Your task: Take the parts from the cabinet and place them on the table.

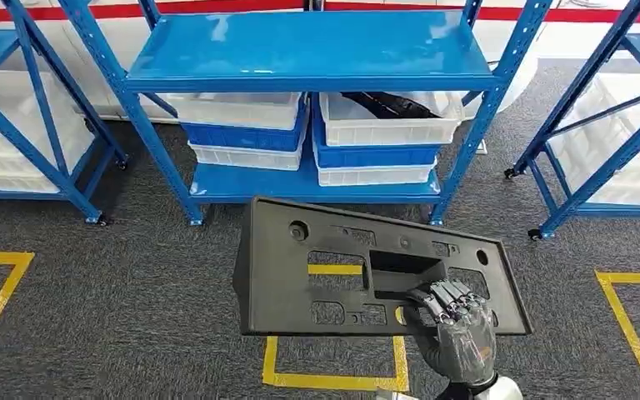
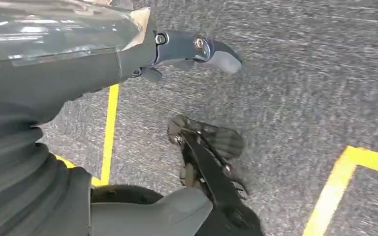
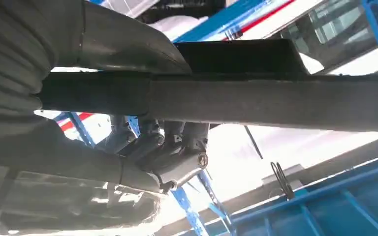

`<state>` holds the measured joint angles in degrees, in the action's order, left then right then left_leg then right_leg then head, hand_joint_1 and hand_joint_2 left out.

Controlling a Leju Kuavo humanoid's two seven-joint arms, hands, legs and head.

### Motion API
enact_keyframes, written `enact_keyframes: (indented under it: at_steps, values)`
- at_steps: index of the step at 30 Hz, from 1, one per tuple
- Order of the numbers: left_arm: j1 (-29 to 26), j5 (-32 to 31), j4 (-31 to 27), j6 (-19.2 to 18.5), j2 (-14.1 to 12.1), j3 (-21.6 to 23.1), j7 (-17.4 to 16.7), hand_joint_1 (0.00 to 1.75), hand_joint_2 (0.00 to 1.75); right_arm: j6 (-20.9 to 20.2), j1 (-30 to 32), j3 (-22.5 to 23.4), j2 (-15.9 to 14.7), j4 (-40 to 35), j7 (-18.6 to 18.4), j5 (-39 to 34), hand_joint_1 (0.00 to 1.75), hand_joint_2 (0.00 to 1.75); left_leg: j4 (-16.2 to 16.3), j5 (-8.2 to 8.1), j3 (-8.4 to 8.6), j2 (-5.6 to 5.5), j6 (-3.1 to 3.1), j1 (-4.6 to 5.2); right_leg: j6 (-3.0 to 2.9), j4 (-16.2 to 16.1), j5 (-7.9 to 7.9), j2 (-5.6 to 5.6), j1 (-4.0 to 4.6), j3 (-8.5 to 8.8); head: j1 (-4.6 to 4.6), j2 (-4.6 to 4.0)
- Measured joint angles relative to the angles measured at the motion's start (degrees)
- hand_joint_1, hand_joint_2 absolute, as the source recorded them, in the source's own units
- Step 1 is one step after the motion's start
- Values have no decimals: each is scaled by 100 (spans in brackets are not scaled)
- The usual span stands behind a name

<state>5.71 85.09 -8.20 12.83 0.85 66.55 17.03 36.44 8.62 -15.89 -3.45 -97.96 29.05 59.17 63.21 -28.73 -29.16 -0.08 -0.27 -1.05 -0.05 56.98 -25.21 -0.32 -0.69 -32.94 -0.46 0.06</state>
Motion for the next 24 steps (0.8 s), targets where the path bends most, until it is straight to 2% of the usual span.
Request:
enact_keyframes:
  at_steps: [1, 2, 3, 4, 5, 6, 7, 8, 9, 10, 11, 12, 13, 14, 15, 16, 17, 18, 20, 21, 22, 23, 24]
  values:
    - [10, 0, 2, -9, -4, 0, 0, 0, 175, 0, -8, 4, -2, 0, 22, -20, 175, 175, -474, -145, 311, -16, 31, 30, 41, 30, 27, -1, 37, -35, 0, -2]
    - [17, 0, 2, -11, -13, 0, 0, 0, 175, 0, -28, 11, -4, 4, 42, -33, 175, 175, -658, -209, 400, -21, 64, 42, 74, 29, 77, -15, 30, -42, 18, 0]
    - [18, 0, 2, -13, -13, 2, 2, 0, 175, 0, -47, 20, -4, 7, 57, -40, 175, 175, -657, -203, 357, -21, 77, 70, 136, 27, 124, -25, 22, -68, 11, -2]
    - [18, 0, 2, -13, -15, 0, 0, 0, 175, 0, -53, 24, -4, 7, 72, -37, 175, 175, -663, -202, 333, -18, 85, 93, 162, 23, 168, -26, 3, -101, 2, -2]
    - [13, 0, 2, -11, -20, 2, 0, 0, 175, 0, -44, 31, -4, 7, 72, -37, 175, 175, -747, -155, 279, -6, 144, 96, 216, 22, 228, -24, 26, -134, 2, -2]
    - [12, 0, 2, -13, -20, 2, 2, 0, 175, 0, -40, 41, -11, 13, 79, -37, 175, 175, -782, -56, 212, 55, 234, 38, 216, 121, 117, -16, 22, -210, 22, -2]
    - [11, 0, 2, -20, -22, 2, 2, 0, 175, 0, -38, 50, -15, 20, 98, -37, 175, 175, -788, 5, 123, 36, 270, 55, 176, 305, -149, -1, 34, -333, 33, -2]
    - [9, 0, 2, -20, -24, 2, 2, 0, 175, 0, -41, 66, -13, 22, 127, -46, 175, 175, -781, 70, 61, 59, 311, 58, 112, 653, -469, 4, 26, -435, 68, -2]
    - [6, 0, 2, -20, -26, 2, 2, 0, 175, 0, -35, 77, -11, 33, 160, -55, 175, 175, -780, 137, -21, 61, 325, 77, 72, 1064, -739, 6, 12, -522, 70, -2]
    - [5, 0, 2, -18, -28, 2, 4, 0, 175, 0, -25, 89, -11, 37, 173, -66, 175, 175, -773, 203, -112, 76, 339, 82, 71, 1458, -915, 7, -11, -595, 63, -2]
    - [1, 0, 2, -18, -37, 0, 4, 0, 175, 0, -18, 98, -11, 50, 173, -70, 175, 175, -766, 273, -206, 84, 330, 82, 123, 1703, -915, 7, -14, -589, 79, -2]
    - [1, 0, 2, -18, -37, 2, 4, 0, 175, 0, -16, 107, -11, 65, 173, -64, 175, 175, -759, 343, -302, 92, 317, 82, 209, 1721, -793, 6, -31, -487, 74, 0]
    - [1, 2, 2, -18, -35, 0, 2, 0, 175, 0, -15, 116, -11, 70, 173, -50, 175, 175, -742, 407, -400, 94, 295, 76, 305, 1518, -606, 6, -55, -285, 74, -2]
    - [2, 4, 2, -20, -35, 0, 2, 0, 175, 0, -17, 127, -7, 70, 173, -31, 175, 175, -706, 459, -461, 93, 267, 65, 373, 1157, -448, 6, -75, -7, 74, -2]
    - [5, 7, 2, -22, -35, 0, -2, 0, 175, 0, -23, 129, 2, 70, 173, -7, 175, 175, -650, 499, -548, 91, 230, 60, 394, 683, -403, 4, -101, 337, 72, 0]
    - [2, 9, 2, -16, -42, 0, -4, 0, 175, 0, -35, 129, 9, 72, 173, 17, 175, 175, -582, 530, -624, 90, 187, 86, 363, 169, -572, 11, -116, 674, 85, -2]
    - [6, 9, 2, -15, -39, 0, -4, 0, 175, 0, -45, 127, 22, 74, 171, 39, 175, 175, -541, 564, -683, 89, 149, 91, 311, -85, -668, 42, -31, 831, 79, -2]
    - [5, 13, 2, -18, -44, 0, -4, 0, 175, 0, -46, 127, 31, 79, 151, 54, 175, 175, -532, 632, -697, 90, 116, 102, 280, -57, -659, 36, -23, 704, 72, 0]
    - [-6, 15, 4, -22, -48, 0, -11, 0, 175, 0, -50, 129, 31, 85, 116, 57, 175, 175, -535, 704, -711, 83, 84, 88, 189, -16, -605, 30, -32, 658, 74, -2]
    - [-15, 15, 4, -24, -50, 0, -22, 0, 175, 0, -62, 129, 35, 85, 86, 56, 175, 175, -506, 694, -754, 80, 57, 43, 101, -28, -548, 14, -123, 615, 74, -2]
    - [-23, 17, 4, -33, -50, 2, -26, 0, 175, 0, -81, 129, 35, 85, 48, 55, 175, 175, -362, 406, -820, 56, 27, 37, 27, -25, -486, -8, -91, 557, 62, -2]
    - [-24, 20, 4, -35, -50, 2, -28, 0, 175, 0, -97, 129, 35, 85, 26, 57, 175, 175, -36, 8, -909, 53, 4, 31, -49, -23, -423, -13, -78, 487, 61, -2]
    - [-24, 20, 4, -39, -50, 2, -28, 0, 175, 0, -103, 129, 35, 85, 18, 54, 175, 175, 398, -339, -1015, 46, -22, 29, -68, -21, -357, -19, -57, 406, 57, -2]
